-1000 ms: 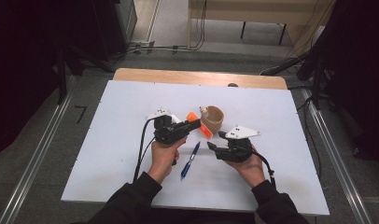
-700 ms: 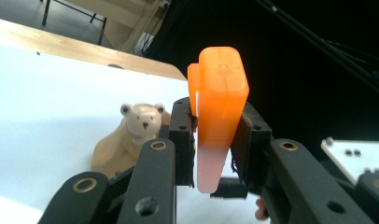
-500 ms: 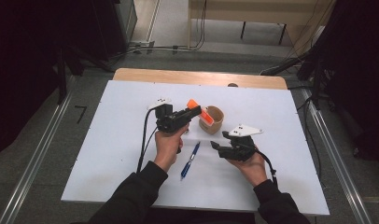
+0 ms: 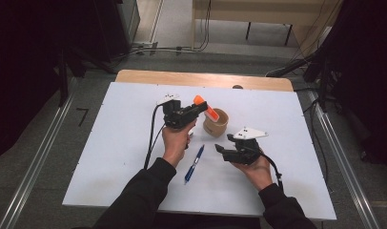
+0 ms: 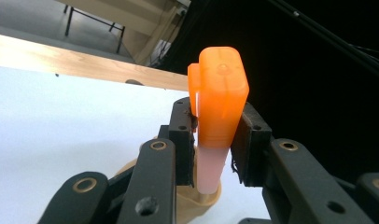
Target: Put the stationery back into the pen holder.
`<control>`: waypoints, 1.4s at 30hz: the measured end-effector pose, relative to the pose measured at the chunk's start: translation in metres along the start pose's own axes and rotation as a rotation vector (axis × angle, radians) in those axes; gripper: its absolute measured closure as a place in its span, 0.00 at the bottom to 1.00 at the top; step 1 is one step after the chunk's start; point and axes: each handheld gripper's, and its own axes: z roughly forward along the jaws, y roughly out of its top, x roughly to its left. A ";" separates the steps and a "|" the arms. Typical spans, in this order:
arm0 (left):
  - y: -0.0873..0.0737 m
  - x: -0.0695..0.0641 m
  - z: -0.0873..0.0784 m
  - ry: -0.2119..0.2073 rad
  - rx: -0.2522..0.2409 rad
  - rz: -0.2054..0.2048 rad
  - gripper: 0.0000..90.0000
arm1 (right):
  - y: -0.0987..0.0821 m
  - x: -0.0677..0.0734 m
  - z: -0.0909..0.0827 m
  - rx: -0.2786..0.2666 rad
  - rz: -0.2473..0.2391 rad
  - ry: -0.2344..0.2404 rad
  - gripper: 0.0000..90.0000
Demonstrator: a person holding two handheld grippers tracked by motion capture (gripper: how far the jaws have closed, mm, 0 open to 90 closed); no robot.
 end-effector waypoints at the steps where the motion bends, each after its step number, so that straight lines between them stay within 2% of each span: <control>1: 0.000 0.000 0.001 0.001 -0.001 0.003 0.81 | 0.000 0.000 0.000 0.000 0.002 0.001 0.38; 12: 0.001 -0.003 0.016 0.032 0.017 0.057 0.81 | 0.000 0.001 0.000 0.003 0.003 0.001 0.38; 18: 0.000 -0.009 0.020 0.055 0.027 0.127 0.81 | 0.000 0.001 0.001 0.003 0.006 0.000 0.38; 27: 0.002 -0.012 0.036 0.079 0.059 0.171 0.80 | -0.001 0.002 0.002 0.009 0.002 -0.002 0.38; 35: 0.002 -0.008 0.049 0.116 0.093 0.177 0.80 | -0.001 0.001 0.001 0.008 0.004 -0.001 0.38; 42: 0.001 -0.004 0.052 0.125 0.105 0.164 0.80 | -0.001 0.001 0.002 0.012 0.006 0.002 0.39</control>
